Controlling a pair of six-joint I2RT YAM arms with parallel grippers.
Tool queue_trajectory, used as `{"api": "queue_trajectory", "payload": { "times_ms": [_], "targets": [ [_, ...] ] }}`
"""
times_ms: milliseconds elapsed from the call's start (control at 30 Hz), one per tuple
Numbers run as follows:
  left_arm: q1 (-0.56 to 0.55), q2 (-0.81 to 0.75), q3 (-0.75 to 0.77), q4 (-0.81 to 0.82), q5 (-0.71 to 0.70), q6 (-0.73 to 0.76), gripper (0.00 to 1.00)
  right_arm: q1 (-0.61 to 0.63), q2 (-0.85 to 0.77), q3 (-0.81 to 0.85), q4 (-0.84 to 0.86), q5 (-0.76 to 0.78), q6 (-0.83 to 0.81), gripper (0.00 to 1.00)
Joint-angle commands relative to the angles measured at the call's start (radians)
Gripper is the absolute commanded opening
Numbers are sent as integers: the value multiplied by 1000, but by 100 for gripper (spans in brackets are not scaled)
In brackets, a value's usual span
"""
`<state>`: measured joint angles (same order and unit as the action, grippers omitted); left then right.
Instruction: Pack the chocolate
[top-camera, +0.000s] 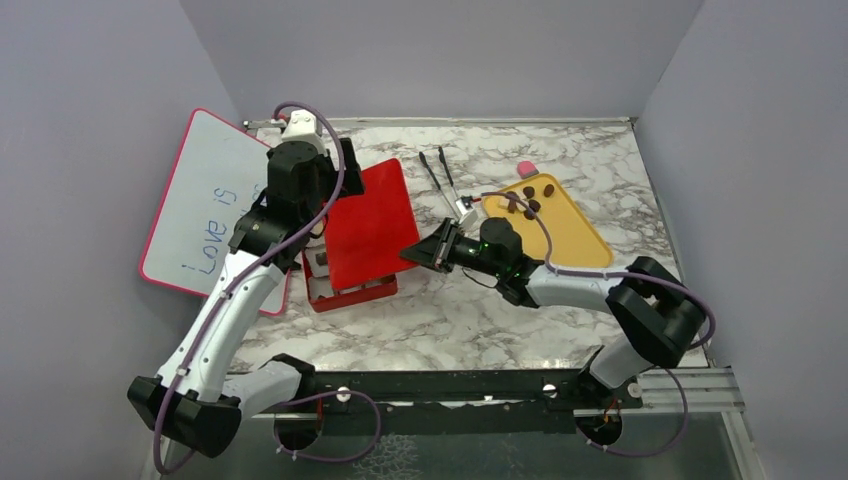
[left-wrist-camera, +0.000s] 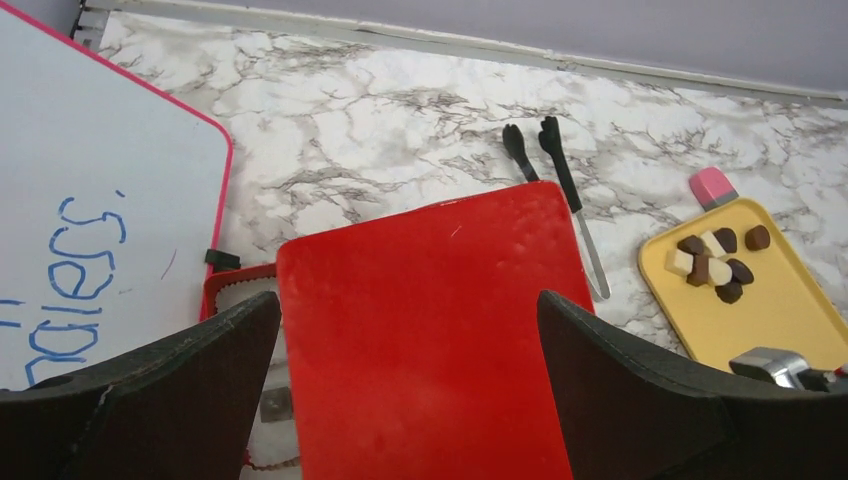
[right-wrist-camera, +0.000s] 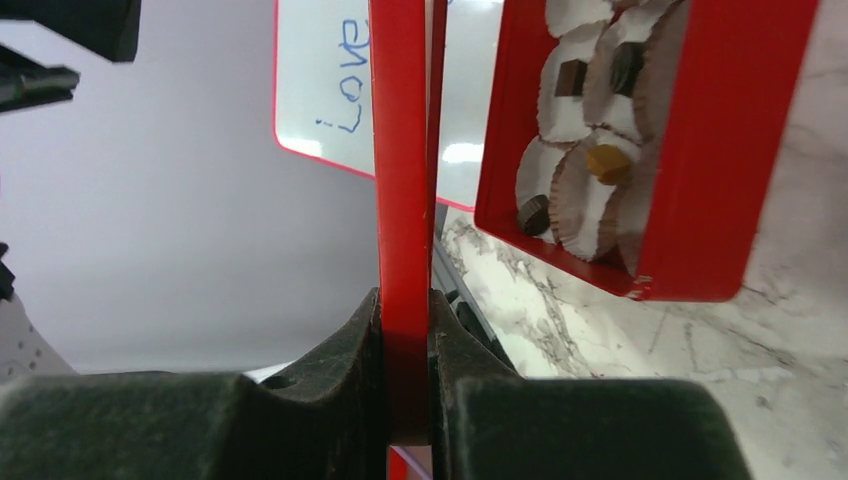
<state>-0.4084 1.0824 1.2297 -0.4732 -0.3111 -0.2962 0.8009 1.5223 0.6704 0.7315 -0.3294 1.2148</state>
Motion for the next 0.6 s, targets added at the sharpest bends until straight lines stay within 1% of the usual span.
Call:
{"api": "queue_trajectory", "payload": {
  "times_ms": [0,33,67,133,167,267,300,367,433,567],
  "targets": [
    [116,29,7,8,157,-80,99,61,87,107,156,16,14,1],
    [149,37,3,0,233,-106,99,70,112,126,167,16,14,1],
    [176,40,-6,-8,280,-139,99,75,135,148,177,11,15,1],
    [211,25,-58,-12,308,-202,99,86,174,189,174,7,19,1],
    [220,16,-75,-14,281,-228,99,91,190,204,168,10,25,1],
    [239,7,-80,-64,99,-287,99,105,230,229,162,40,44,1],
    [248,9,-71,-81,61,-292,99,110,246,236,163,47,49,1],
    [268,13,-46,-121,48,-301,99,119,277,256,164,51,61,1],
    [275,3,-26,-160,68,-335,98,125,311,286,163,50,73,1],
    [274,-55,-57,-162,52,-429,95,130,372,307,183,66,101,1]
  ]
}}
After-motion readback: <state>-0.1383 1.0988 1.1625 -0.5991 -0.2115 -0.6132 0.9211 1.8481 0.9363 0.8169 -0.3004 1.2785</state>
